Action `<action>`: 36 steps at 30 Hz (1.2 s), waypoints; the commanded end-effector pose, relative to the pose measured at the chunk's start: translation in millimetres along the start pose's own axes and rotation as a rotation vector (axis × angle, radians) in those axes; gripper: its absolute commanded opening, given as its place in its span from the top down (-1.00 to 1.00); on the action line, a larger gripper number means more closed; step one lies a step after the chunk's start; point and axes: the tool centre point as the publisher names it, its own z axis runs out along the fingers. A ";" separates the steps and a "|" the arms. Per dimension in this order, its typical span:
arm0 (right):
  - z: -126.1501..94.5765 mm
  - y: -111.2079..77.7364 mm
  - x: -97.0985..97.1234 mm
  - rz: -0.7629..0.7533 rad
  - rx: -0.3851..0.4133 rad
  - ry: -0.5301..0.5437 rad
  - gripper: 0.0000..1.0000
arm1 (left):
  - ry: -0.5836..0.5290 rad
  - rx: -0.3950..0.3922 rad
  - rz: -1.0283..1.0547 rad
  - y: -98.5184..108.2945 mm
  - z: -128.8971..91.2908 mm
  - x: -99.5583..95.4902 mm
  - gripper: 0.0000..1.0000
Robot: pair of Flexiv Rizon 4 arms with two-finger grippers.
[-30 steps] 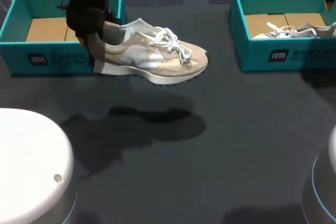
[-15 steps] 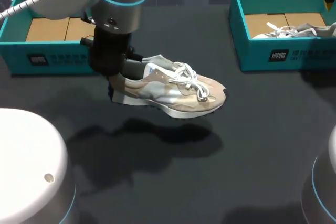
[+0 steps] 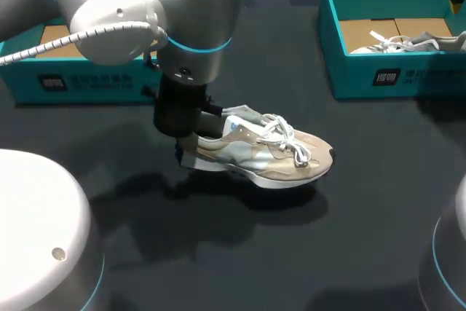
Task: Take the shoe out of the shoebox, open the shoe tongue, remove and reinsert the insole, then place the shoe into the shoebox
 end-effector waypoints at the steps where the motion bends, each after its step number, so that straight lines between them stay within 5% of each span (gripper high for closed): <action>1: 0.0 -0.6 0.2 0.000 -0.001 -0.001 -1.00 | -0.001 0.001 0.001 -0.9 21.5 -15.5 1.00; 15: 0.0 -0.6 0.2 0.000 -0.001 -0.001 -1.00 | -0.024 -0.004 -0.006 -8.1 70.3 -37.1 1.00; 36: 0.0 -0.6 0.2 0.000 -0.001 -0.001 -1.00 | 0.015 0.038 -0.058 -11.9 98.8 -52.6 1.00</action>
